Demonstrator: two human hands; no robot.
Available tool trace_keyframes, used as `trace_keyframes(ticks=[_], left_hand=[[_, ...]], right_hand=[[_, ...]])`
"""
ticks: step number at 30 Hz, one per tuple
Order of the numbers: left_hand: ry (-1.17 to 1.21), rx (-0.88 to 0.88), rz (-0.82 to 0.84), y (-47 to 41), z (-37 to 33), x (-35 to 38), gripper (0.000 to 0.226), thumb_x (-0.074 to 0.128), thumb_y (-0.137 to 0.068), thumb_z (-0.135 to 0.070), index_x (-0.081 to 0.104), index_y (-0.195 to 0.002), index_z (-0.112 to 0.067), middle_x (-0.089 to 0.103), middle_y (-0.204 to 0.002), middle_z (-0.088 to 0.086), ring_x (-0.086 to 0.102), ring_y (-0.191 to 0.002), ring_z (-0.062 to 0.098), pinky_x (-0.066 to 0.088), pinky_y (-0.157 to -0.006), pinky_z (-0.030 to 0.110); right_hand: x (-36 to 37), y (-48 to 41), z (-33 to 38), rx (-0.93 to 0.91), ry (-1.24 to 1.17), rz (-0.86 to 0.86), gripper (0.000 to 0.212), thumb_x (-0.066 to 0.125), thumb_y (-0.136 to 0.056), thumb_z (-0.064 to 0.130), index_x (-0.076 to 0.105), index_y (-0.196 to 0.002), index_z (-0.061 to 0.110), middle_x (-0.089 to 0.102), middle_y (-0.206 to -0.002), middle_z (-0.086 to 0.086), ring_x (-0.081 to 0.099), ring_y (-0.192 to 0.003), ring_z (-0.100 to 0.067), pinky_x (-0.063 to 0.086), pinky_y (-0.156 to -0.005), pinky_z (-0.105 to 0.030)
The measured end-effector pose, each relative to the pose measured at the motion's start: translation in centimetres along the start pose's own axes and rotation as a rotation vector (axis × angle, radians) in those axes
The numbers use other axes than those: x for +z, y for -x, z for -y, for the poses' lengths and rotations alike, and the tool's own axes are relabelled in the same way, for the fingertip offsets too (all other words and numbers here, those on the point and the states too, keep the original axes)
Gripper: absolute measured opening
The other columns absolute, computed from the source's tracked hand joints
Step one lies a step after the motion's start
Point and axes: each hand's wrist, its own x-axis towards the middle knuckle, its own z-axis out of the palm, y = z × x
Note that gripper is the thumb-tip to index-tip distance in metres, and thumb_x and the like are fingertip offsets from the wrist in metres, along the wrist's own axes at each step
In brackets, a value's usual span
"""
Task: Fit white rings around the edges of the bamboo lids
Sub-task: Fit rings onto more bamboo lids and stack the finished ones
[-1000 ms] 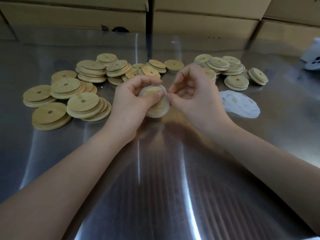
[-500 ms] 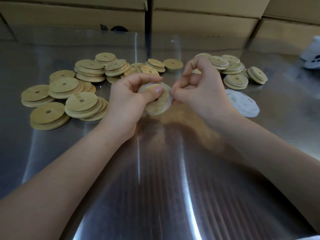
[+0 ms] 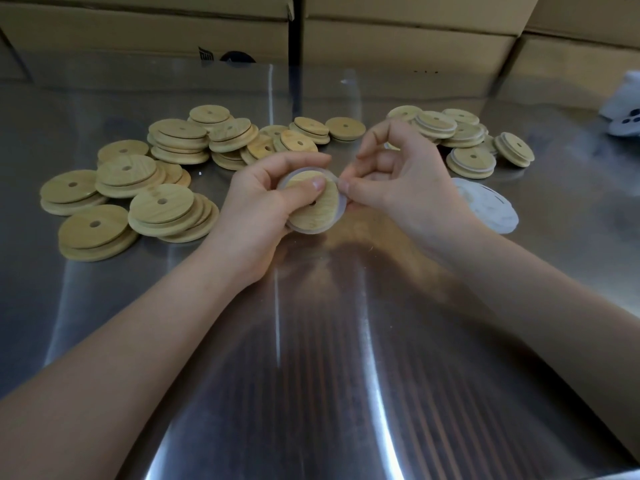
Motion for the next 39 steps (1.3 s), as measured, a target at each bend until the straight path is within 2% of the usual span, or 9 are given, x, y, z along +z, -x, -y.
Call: trace_keyframes(ticks=[4,9,13,18,27,35,39], left_hand=[[-0.007,0.038,-0.029,-0.1,0.0,0.0,0.023,0.07,-0.081,-0.008,0.075,-0.093,-0.026,0.073,-0.098,0.003,0.069,-0.094,0.019,0.06,-0.08,0.038],[0.032,0.039,-0.075,-0.1,-0.2,-0.1,0.024,0.068,-0.085,-0.001,0.073,-0.092,-0.023,0.071,-0.093,0.002,0.068,-0.09,0.016,0.059,-0.079,0.036],[-0.045,0.035,-0.057,0.0,-0.2,0.0,0.025,0.07,-0.083,0.0,0.071,-0.096,-0.021,0.07,-0.102,0.005,0.067,-0.097,0.022,0.058,-0.084,0.039],[0.026,-0.018,-0.082,-0.2,-0.5,0.0,0.026,0.07,-0.082,0.002,0.073,-0.09,-0.023,0.071,-0.096,0.002,0.069,-0.088,0.016,0.059,-0.077,0.037],[0.065,-0.023,-0.074,0.0,-0.6,0.1,0.025,0.07,-0.082,0.001,0.073,-0.09,-0.023,0.072,-0.096,0.002,0.07,-0.091,0.019,0.06,-0.08,0.039],[0.089,-0.016,-0.066,0.0,-0.6,0.2,0.024,0.067,-0.084,0.002,0.071,-0.094,-0.02,0.072,-0.094,0.002,0.07,-0.089,0.016,0.06,-0.077,0.033],[0.043,0.034,-0.07,0.2,-0.8,0.3,0.025,0.067,-0.084,0.003,0.069,-0.095,-0.019,0.07,-0.097,0.002,0.068,-0.093,0.017,0.059,-0.083,0.034]], right_hand=[[0.1,0.0,0.0,0.029,-0.037,0.029,0.035,0.07,-0.078,-0.012,0.05,-0.087,0.015,0.063,-0.073,-0.007,0.061,-0.064,-0.014,0.055,-0.063,-0.026],[0.4,0.2,-0.1,0.105,-0.084,0.061,0.033,0.07,-0.078,-0.012,0.051,-0.088,0.012,0.064,-0.07,-0.007,0.065,-0.066,-0.015,0.059,-0.063,-0.03],[0.3,0.1,-0.3,0.141,-0.109,0.045,0.034,0.069,-0.079,-0.013,0.048,-0.089,0.012,0.066,-0.064,-0.003,0.066,-0.064,-0.015,0.06,-0.064,-0.033],[-0.4,-0.5,0.0,0.189,-0.188,0.096,0.038,0.067,-0.079,-0.015,0.044,-0.092,0.013,0.067,-0.066,-0.007,0.065,-0.061,-0.019,0.058,-0.062,-0.034],[-0.6,-0.4,0.2,0.158,-0.19,0.142,0.038,0.065,-0.08,-0.015,0.043,-0.092,0.013,0.067,-0.066,-0.006,0.065,-0.06,-0.018,0.057,-0.06,-0.032],[-0.7,-0.3,-0.1,0.153,-0.242,0.124,0.036,0.067,-0.081,-0.012,0.044,-0.092,0.013,0.068,-0.068,-0.006,0.065,-0.063,-0.02,0.057,-0.063,-0.034],[-0.7,-0.4,-0.1,0.181,-0.29,0.134,0.036,0.065,-0.08,-0.014,0.044,-0.093,0.013,0.067,-0.068,-0.008,0.064,-0.061,-0.022,0.057,-0.063,-0.035]])
